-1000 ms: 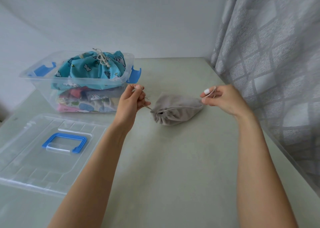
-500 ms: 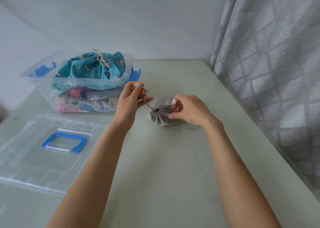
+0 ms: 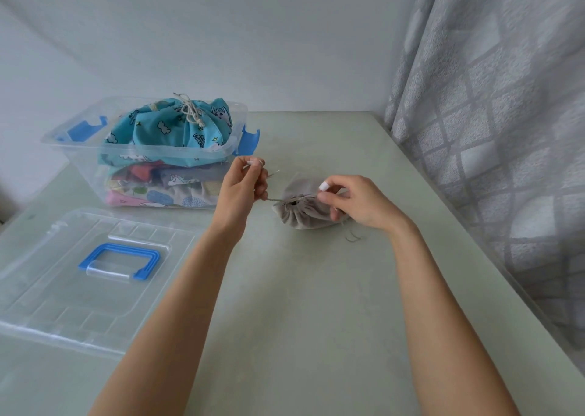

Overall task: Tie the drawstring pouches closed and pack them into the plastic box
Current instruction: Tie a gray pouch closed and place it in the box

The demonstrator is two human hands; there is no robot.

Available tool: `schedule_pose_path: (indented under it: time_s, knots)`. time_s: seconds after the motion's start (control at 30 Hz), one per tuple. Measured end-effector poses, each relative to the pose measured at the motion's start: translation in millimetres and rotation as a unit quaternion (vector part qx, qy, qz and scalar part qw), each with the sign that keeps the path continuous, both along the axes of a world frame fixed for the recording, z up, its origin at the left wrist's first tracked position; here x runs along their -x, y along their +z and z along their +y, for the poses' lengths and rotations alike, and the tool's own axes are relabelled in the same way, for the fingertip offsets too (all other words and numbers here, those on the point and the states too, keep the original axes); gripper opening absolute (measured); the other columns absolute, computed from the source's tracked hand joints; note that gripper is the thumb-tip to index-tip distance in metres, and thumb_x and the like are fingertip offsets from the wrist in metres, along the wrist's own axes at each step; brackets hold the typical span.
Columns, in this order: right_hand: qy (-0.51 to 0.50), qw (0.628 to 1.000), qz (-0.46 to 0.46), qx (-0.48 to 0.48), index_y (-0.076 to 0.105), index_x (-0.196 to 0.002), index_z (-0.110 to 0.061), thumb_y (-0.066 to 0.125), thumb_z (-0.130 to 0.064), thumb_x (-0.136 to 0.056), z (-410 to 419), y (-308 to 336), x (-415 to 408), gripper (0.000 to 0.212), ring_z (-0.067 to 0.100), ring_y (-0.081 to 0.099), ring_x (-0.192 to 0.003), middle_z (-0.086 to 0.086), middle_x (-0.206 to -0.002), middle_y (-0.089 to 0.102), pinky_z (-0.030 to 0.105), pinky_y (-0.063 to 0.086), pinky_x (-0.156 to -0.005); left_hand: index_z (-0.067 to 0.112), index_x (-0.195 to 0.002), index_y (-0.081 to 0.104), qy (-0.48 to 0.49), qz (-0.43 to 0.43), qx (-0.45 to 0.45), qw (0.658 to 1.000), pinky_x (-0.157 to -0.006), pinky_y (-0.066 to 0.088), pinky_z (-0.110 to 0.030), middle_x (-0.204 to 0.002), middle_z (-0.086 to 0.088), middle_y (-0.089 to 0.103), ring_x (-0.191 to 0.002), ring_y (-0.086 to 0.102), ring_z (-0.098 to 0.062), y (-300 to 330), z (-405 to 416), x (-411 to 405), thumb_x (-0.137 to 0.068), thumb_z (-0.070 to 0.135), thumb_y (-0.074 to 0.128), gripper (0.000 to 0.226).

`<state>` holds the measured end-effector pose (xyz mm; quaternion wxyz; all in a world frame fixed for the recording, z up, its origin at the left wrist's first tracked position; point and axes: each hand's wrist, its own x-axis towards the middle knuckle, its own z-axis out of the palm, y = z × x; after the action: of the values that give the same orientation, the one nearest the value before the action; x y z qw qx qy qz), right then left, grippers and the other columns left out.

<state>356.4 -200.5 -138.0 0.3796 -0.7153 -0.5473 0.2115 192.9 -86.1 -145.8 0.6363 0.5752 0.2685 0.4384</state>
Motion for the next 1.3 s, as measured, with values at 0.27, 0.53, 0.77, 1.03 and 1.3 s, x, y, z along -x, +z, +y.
schedule_pose_path:
  time_s: [0.27,0.53,0.77,1.03,1.3]
  knots:
    - [-0.091,0.988,-0.088,-0.093,0.065,-0.079,-0.011,0.066,-0.014,-0.085,-31,-22,-13,0.007,0.005,0.04,-0.045,-0.022,-0.047,0.049,0.013,0.028,-0.048,0.015,-0.078,0.049,0.008,0.07,-0.064,0.995,-0.045,0.033,-0.015,-0.061,0.002,0.049,-0.047,0.039,-0.004,-12,-8,-9,-0.096,0.012,0.047,0.018]
    - [0.002,0.984,0.171,-0.054,0.057,-0.064,-0.019,0.059,-0.008,-0.089,-40,18,-1,0.027,0.004,0.032,-0.048,0.018,-0.097,0.063,0.012,0.027,-0.047,0.009,-0.086,0.063,-0.215,0.277,-0.147,0.925,-0.061,0.047,-0.023,-0.074,-0.004,0.064,-0.061,0.053,-0.012,-9,-5,3,-0.085,0.017,0.066,0.009]
    - [0.071,0.905,0.405,-0.11,0.055,-0.084,-0.01,0.045,-0.013,-0.094,-19,9,19,0.014,0.003,0.027,-0.039,0.012,-0.092,0.07,0.018,0.018,-0.039,0.022,-0.076,0.064,-0.204,0.298,-0.27,0.893,-0.069,0.046,-0.023,-0.063,0.014,0.065,-0.06,0.057,-0.001,-16,-1,2,-0.08,0.024,0.073,0.01]
    - [-0.022,0.958,0.275,-0.084,0.062,-0.098,-0.018,0.042,-0.005,-0.098,-14,-2,16,0.024,0.004,0.022,-0.041,-0.001,-0.068,0.057,0.013,0.016,-0.038,0.03,-0.085,0.071,-0.139,0.339,-0.379,0.85,-0.099,0.037,-0.028,-0.114,0.01,0.063,-0.103,0.053,-0.003,10,10,24,-0.069,0.055,0.061,0.031]
    - [-0.011,0.982,0.183,-0.05,0.05,-0.1,-0.019,0.045,-0.005,-0.096,-12,-9,21,0.016,0.008,0.029,-0.043,0.003,-0.07,0.059,0.016,0.025,-0.042,0.002,-0.094,0.069,-0.316,0.193,-0.212,0.905,-0.083,0.048,-0.016,-0.081,0.004,0.071,-0.085,0.065,-0.009,27,-5,33,-0.084,0.021,0.055,0.026]
